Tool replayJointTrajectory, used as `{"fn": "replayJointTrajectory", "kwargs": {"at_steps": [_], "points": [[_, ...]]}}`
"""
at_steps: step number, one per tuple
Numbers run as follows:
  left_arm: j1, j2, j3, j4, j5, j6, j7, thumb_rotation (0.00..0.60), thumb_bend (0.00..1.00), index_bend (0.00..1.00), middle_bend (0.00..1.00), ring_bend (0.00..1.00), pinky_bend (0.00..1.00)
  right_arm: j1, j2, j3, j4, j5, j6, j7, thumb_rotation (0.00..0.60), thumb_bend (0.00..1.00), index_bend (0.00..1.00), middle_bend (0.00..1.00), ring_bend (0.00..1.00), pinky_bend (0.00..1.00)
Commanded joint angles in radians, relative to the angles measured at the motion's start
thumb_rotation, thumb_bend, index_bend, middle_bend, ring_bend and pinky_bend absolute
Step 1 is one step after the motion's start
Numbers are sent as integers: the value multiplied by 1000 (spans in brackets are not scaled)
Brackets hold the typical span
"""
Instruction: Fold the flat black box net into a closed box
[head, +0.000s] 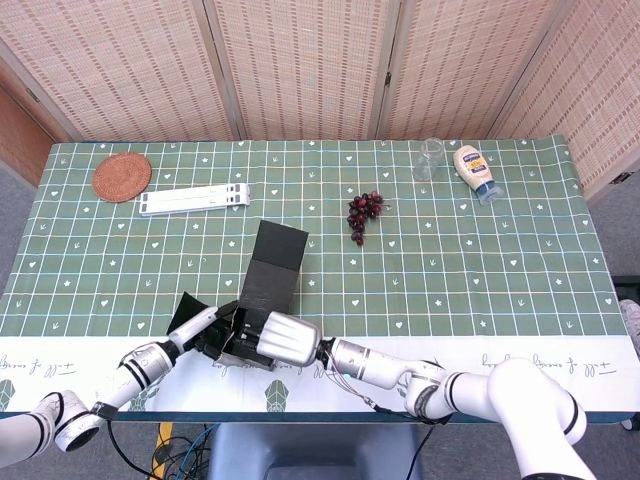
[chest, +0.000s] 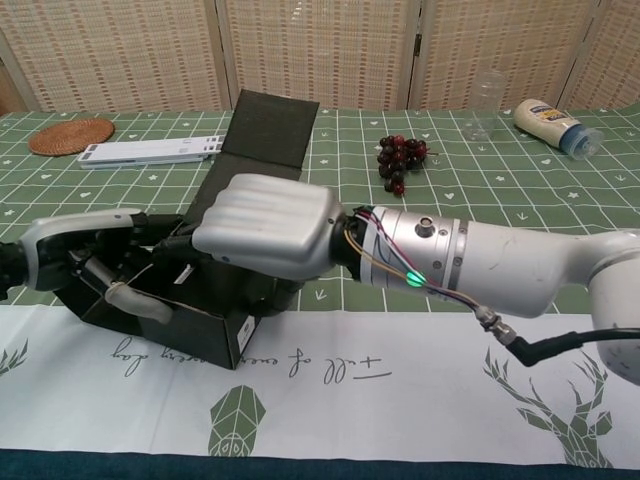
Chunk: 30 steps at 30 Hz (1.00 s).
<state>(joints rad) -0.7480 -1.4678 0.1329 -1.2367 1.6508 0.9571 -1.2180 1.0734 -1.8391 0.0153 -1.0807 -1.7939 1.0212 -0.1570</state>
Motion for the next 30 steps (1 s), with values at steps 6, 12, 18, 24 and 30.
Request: {"fn": "replayJointTrajectory", "kwargs": {"at_steps": [6, 12, 18, 24, 30], "points": [[0, -5, 2, 7, 0, 4, -16, 600, 77, 133, 176, 620, 785, 9, 30, -6, -42, 4, -29, -10, 600, 256, 210, 355, 742, 1000], [0, -8, 5, 9, 1, 8, -40, 600, 78, 136, 176, 620, 785, 21, 56, -6, -72, 12, -64, -13, 600, 298, 263, 388, 755, 1000], [-2, -9, 8, 10, 6, 14, -50, 600, 78, 143, 176, 619, 786, 40, 76, -2, -95, 16, -99, -18, 600, 347, 360, 471, 771, 1000], [-3, -10, 9, 8, 7, 17, -52, 600, 78, 146, 177, 619, 786, 54, 88, -2, -109, 18, -122, -15, 600, 384, 500, 577, 786, 1000], [-2, -13, 11, 8, 6, 19, -56, 600, 77, 146, 176, 619, 787, 67, 95, -3, -114, 18, -138, -6, 600, 423, 615, 677, 798, 1000]]}}
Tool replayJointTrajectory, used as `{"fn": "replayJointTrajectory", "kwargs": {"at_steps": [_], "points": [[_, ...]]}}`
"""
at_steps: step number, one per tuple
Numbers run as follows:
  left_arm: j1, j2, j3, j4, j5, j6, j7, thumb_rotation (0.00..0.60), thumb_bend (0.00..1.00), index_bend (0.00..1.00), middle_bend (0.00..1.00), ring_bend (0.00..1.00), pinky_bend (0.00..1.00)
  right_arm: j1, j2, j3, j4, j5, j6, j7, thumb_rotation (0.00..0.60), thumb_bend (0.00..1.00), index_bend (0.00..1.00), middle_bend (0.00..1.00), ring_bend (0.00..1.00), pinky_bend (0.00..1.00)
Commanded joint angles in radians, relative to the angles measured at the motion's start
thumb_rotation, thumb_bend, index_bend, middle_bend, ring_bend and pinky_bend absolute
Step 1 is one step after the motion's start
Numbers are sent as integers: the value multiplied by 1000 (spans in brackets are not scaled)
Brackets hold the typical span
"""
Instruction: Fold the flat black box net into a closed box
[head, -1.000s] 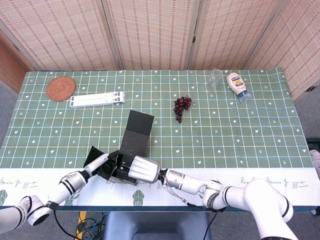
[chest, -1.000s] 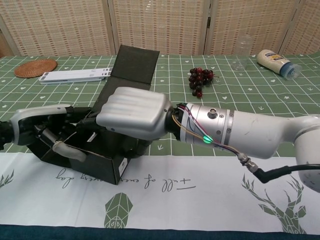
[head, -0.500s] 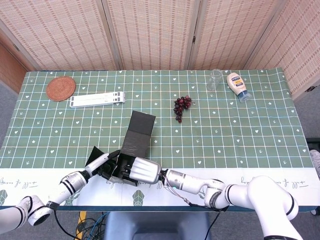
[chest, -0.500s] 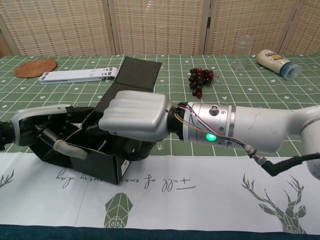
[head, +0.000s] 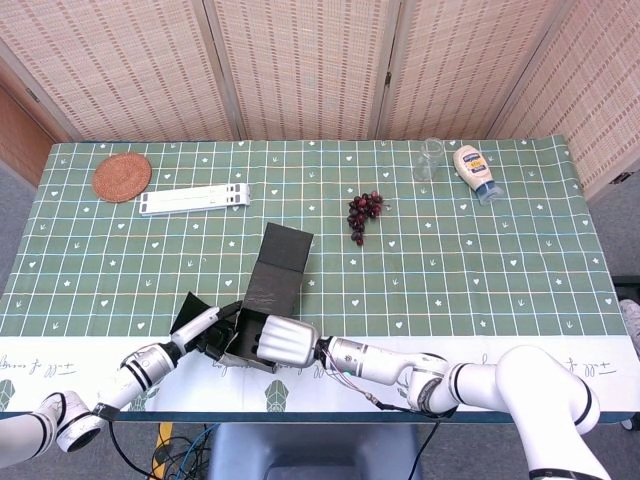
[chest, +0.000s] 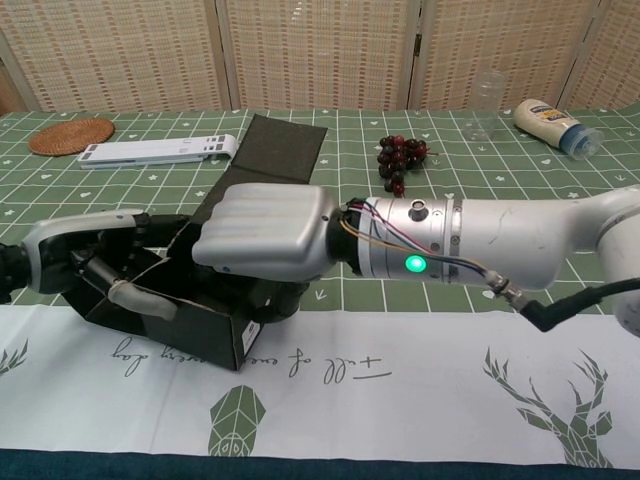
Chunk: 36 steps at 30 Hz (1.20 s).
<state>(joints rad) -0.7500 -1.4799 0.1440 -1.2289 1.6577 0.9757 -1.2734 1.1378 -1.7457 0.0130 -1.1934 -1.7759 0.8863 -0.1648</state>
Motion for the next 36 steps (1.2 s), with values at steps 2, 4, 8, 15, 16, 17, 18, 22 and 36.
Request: {"fn": "replayJointTrajectory", "kwargs": {"at_steps": [2, 4, 8, 15, 16, 17, 18, 22, 36], "points": [[1, -2, -2, 1, -4, 2, -3, 600, 77, 146, 176, 619, 788, 5, 3, -2, -1, -1, -5, 6, 600, 439, 643, 704, 803, 1000], [2, -2, -2, 1, -4, 3, -5, 600, 77, 147, 176, 623, 788, 6, 4, -4, -2, 0, -7, 9, 600, 443, 649, 712, 804, 1000], [1, -1, -1, -1, -6, 0, -6, 600, 77, 147, 176, 624, 789, 7, 4, -6, -2, 0, -5, 13, 600, 444, 649, 724, 804, 1000], [1, -3, -5, -3, -14, -4, -1, 600, 78, 148, 176, 627, 790, 7, 20, -6, -13, 5, -7, 20, 600, 427, 623, 632, 804, 1000], [2, -4, -6, -3, -16, -5, 2, 600, 78, 148, 176, 629, 790, 6, 24, -6, -16, 7, -8, 17, 600, 411, 577, 599, 804, 1000], [3, -4, -8, -4, -19, -4, 4, 600, 78, 148, 176, 630, 790, 6, 28, -5, -19, 9, -10, 11, 600, 383, 507, 559, 803, 1000], [5, -4, -10, -5, -23, -4, 9, 600, 78, 148, 176, 632, 790, 3, 32, -3, -23, 14, -13, -1, 600, 353, 429, 506, 802, 1000], [8, -2, -17, -15, -30, -1, 24, 600, 77, 142, 176, 635, 790, -7, 43, 5, -43, 27, -8, -31, 600, 267, 198, 308, 792, 1000], [48, 25, -47, -103, -89, 11, 173, 600, 77, 113, 95, 375, 704, -85, 92, 20, -116, 93, 39, -99, 600, 188, 0, 144, 759, 1000]]}}
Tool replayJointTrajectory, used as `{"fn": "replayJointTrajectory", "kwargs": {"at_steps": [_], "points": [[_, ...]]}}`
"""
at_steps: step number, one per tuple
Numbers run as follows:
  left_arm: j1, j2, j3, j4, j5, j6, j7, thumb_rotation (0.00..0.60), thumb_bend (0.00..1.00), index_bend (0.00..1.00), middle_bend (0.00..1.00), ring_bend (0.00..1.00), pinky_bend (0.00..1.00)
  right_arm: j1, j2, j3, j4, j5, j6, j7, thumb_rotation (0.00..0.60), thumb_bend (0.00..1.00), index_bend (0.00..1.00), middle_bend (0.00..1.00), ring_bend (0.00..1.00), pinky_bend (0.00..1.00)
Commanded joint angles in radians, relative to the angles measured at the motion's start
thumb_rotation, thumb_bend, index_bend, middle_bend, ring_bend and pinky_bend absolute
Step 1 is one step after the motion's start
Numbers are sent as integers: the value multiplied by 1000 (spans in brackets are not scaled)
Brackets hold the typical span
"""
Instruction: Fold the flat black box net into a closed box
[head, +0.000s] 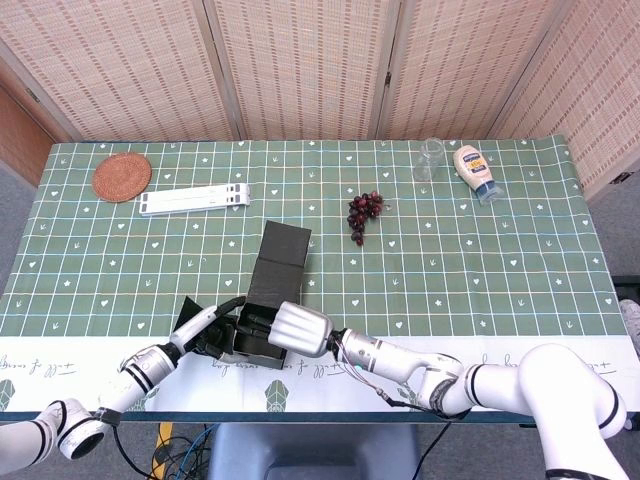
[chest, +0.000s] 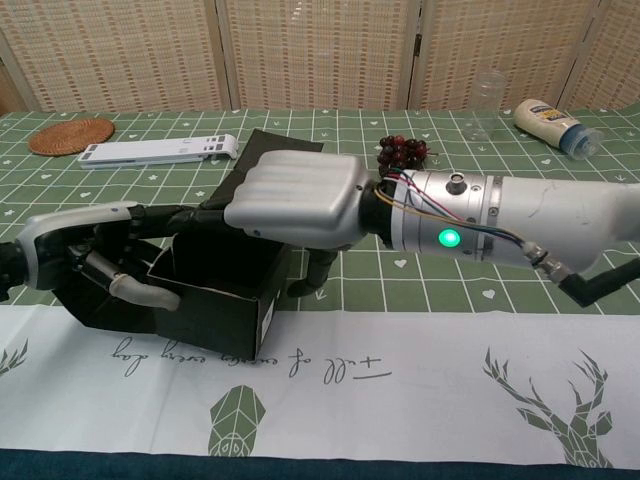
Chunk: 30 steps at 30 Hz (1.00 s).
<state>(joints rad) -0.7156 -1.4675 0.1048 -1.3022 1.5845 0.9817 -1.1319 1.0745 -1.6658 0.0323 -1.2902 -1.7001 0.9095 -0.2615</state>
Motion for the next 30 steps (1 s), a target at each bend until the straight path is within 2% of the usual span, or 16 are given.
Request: {"fn": "replayJointTrajectory", "kwargs": {"at_steps": [1, 4, 7, 10, 14, 18, 24, 30], "points": [[16, 18, -10, -39, -19, 6, 40, 600, 78, 102, 82, 285, 633, -31, 17, 1, -29, 25, 22, -3, 600, 187, 0, 141, 757, 1000], [27, 32, -16, -70, -28, 14, 72, 600, 78, 87, 29, 90, 455, -67, 35, 4, -64, 49, 53, -10, 600, 183, 0, 140, 756, 1000], [39, 52, -20, -106, -30, 28, 100, 600, 78, 79, 0, 9, 323, -110, 65, 5, -118, 84, 80, -10, 600, 173, 0, 140, 756, 1000], [51, 81, -21, -143, -28, 45, 124, 600, 78, 68, 0, 0, 264, -159, 103, 5, -202, 149, 89, 13, 600, 158, 0, 143, 756, 1000], [74, 114, -27, -177, -30, 78, 174, 600, 78, 63, 0, 0, 244, -223, 148, -1, -299, 237, 101, 36, 600, 132, 0, 164, 756, 1000], [95, 143, -36, -214, -42, 100, 201, 600, 77, 60, 0, 0, 235, -266, 162, 4, -345, 313, 99, 65, 600, 120, 0, 204, 756, 1000], [122, 175, -44, -255, -50, 123, 221, 600, 77, 51, 0, 0, 228, -268, 145, 32, -330, 393, 41, 93, 600, 117, 0, 222, 756, 1000], [145, 203, -44, -295, -42, 139, 243, 600, 77, 46, 0, 0, 228, -220, 103, 90, -260, 478, -65, 125, 600, 115, 0, 217, 756, 1000]]}}
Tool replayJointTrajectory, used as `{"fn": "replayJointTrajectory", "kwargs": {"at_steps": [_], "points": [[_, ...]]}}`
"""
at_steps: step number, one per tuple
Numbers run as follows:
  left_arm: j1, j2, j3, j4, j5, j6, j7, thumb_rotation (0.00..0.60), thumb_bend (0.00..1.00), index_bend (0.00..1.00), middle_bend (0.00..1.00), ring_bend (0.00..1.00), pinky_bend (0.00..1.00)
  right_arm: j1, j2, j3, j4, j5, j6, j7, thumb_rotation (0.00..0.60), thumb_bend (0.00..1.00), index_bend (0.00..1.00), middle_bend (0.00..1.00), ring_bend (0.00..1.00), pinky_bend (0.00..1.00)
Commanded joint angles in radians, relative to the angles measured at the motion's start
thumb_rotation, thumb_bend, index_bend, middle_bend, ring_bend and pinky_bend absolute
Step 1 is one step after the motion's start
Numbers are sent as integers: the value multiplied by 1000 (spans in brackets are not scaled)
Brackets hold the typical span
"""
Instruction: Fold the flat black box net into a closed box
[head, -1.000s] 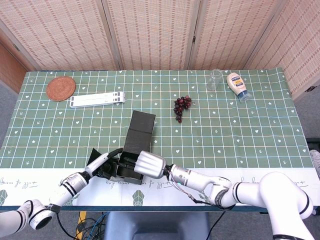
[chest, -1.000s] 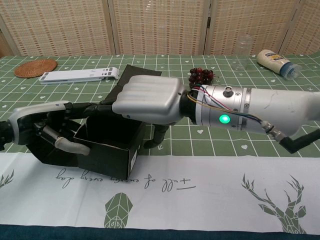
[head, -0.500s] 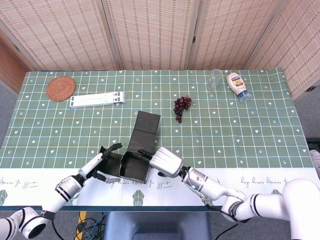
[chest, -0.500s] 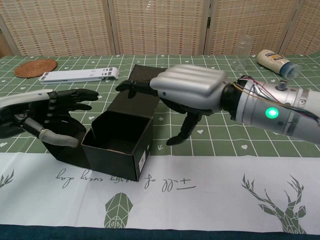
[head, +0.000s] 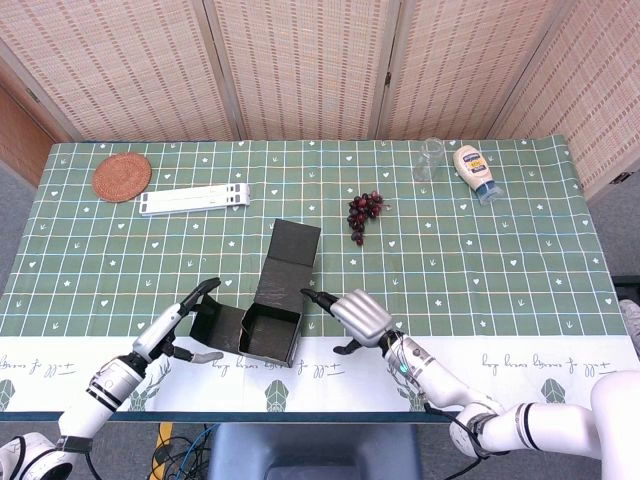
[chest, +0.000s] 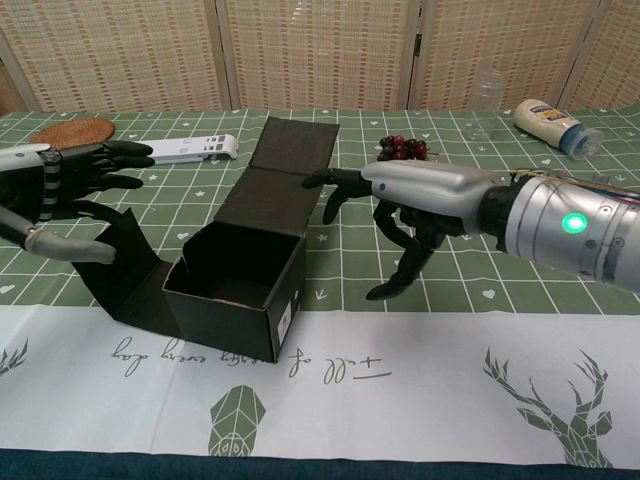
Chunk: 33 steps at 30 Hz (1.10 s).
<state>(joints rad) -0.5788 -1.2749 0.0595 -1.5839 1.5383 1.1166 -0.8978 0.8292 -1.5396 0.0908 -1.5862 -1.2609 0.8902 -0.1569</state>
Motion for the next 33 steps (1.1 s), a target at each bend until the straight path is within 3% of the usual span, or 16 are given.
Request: {"fn": "replayJointTrajectory", "kwargs": {"at_steps": [1, 15, 24, 33], "points": [[11, 14, 1, -18, 4, 6, 12, 600, 77, 44, 0, 0, 228, 34, -30, 42, 47, 52, -60, 25, 600, 115, 0, 216, 756, 1000], [49, 47, -7, -47, 16, 31, 6, 600, 77, 42, 0, 0, 226, 184, -131, 169, 226, 158, -222, 64, 600, 115, 0, 193, 756, 1000], [61, 53, -8, -40, 33, 35, -33, 600, 78, 42, 0, 0, 226, 76, -63, 132, 105, 160, -165, 187, 600, 114, 0, 153, 753, 1000], [58, 49, -13, -55, 50, 29, -23, 600, 78, 41, 0, 0, 226, 3, -65, 119, 48, 237, -186, 325, 600, 0, 0, 129, 753, 1000]]}}
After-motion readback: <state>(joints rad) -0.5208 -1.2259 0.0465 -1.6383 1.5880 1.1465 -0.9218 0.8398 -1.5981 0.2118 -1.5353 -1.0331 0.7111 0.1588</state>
